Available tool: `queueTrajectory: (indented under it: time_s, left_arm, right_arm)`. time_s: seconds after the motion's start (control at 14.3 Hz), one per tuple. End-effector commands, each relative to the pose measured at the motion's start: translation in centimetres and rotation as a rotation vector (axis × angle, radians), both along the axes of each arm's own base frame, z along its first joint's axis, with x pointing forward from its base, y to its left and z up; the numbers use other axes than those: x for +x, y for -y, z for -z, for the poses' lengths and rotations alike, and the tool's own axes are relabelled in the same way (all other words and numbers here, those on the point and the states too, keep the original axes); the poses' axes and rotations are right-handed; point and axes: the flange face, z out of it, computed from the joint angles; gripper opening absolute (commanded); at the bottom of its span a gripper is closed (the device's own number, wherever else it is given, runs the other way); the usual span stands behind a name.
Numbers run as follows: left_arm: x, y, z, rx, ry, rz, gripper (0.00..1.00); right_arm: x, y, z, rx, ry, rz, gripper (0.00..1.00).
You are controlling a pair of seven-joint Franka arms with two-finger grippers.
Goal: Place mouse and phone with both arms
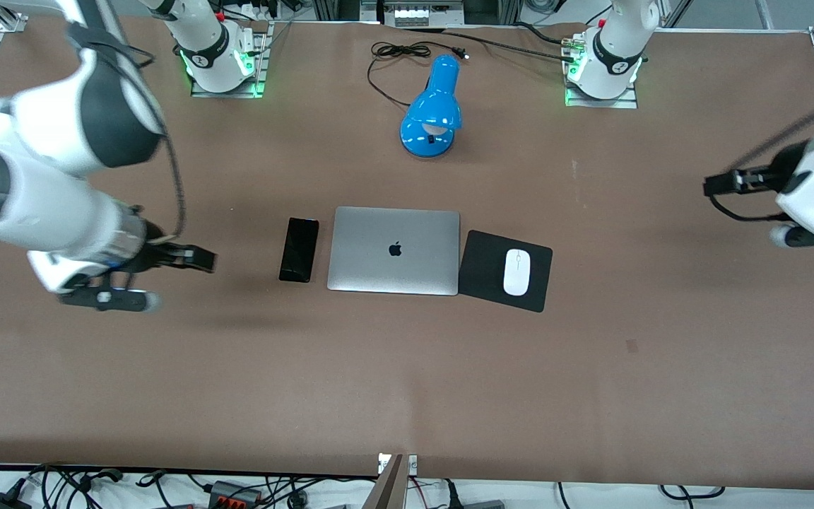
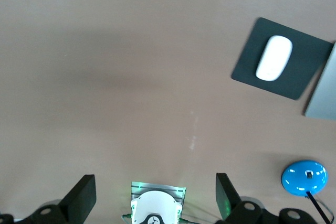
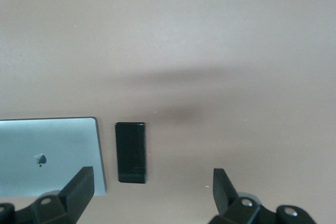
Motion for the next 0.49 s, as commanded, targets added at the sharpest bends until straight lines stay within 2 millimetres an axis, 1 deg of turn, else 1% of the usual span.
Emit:
queueTrajectory:
  time_s: [0.0,0.07,0.14,0.21,0.28,0.35,0.42]
  left_arm:
    - [-0.8,2.0,0.9,0.014,-0.021,0.024,1.00]
    - [-1.3,2.4,1.1,0.011,-0.022,0.028,1.00]
    - [-2.3,3.1,1.4,0.024,0.007,0.041,1.00]
    - [-4.2,3.5,1.7,0.049,0.058,0.044,1.00]
    - [-5.8,3.0,2.5,0.070,0.090,0.034,1.00]
    - [-6.8,2.0,2.8,0.085,0.106,0.014,1.00]
    - [-6.6,1.3,2.8,0.078,0.109,0.001,1.00]
  right_arm:
    - [0.2,3.9,-3.9,-0.014,0.032,-0.058,1.00]
    - [0.2,5.6,-4.4,-0.028,0.043,-0.066,1.00]
    - [0.2,7.6,-5.2,-0.044,0.058,-0.058,1.00]
    - [0.1,9.7,-5.9,-0.061,0.068,-0.049,1.00]
    - [-0.1,10.9,-6.4,-0.064,0.075,-0.057,1.00]
    - [-0.4,12.3,-7.2,-0.072,0.086,-0.083,1.00]
    - [-0.5,13.5,-7.7,-0.083,0.093,-0.099,1.00]
